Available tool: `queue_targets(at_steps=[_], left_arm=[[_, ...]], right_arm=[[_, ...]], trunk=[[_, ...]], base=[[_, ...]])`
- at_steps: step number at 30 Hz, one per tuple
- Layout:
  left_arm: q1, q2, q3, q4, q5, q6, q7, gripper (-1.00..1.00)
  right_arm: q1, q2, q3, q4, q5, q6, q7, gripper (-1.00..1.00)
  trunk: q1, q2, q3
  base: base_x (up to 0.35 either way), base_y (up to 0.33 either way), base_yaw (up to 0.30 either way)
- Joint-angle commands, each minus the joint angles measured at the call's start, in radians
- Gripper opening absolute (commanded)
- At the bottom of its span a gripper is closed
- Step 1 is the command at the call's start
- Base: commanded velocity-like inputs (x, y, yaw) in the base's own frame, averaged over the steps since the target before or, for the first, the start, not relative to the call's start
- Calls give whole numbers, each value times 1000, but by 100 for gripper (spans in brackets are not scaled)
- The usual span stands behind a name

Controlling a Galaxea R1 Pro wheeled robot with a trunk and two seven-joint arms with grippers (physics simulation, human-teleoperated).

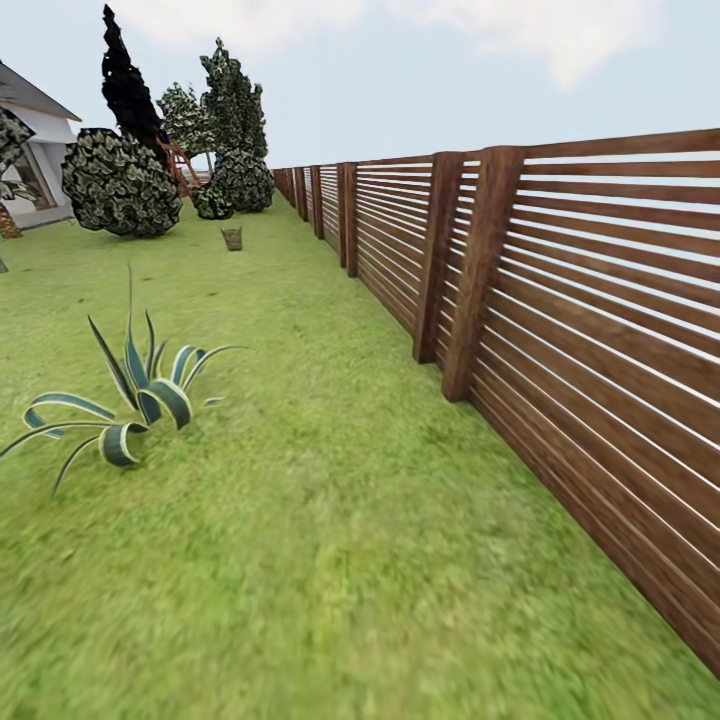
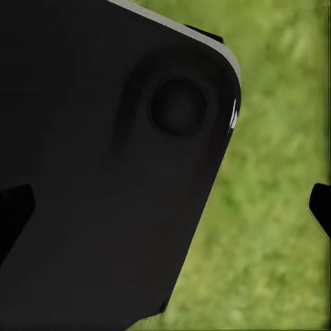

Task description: Take the three Easter eggs out of the wicker basket on the lawn in the garden, then place them on the lawn next to a single tree (choose any tree) so that all three eggs are next to the same tree and none are left in the basket.

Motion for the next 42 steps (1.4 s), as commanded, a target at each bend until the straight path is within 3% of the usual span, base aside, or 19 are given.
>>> queue_targets(at_steps=[1,42], left_arm=[[0,0,0,-1,0,0,0,100],[0,-1,0,-1,0,0,0,100]], right_arm=[[0,0,4,1,2,-3,0,100],[0,3,-1,6,-6,-3,1,100]], trunk=[[1,0,-1],[1,0,-1]], base=[[325,0,0],[325,0,0]])
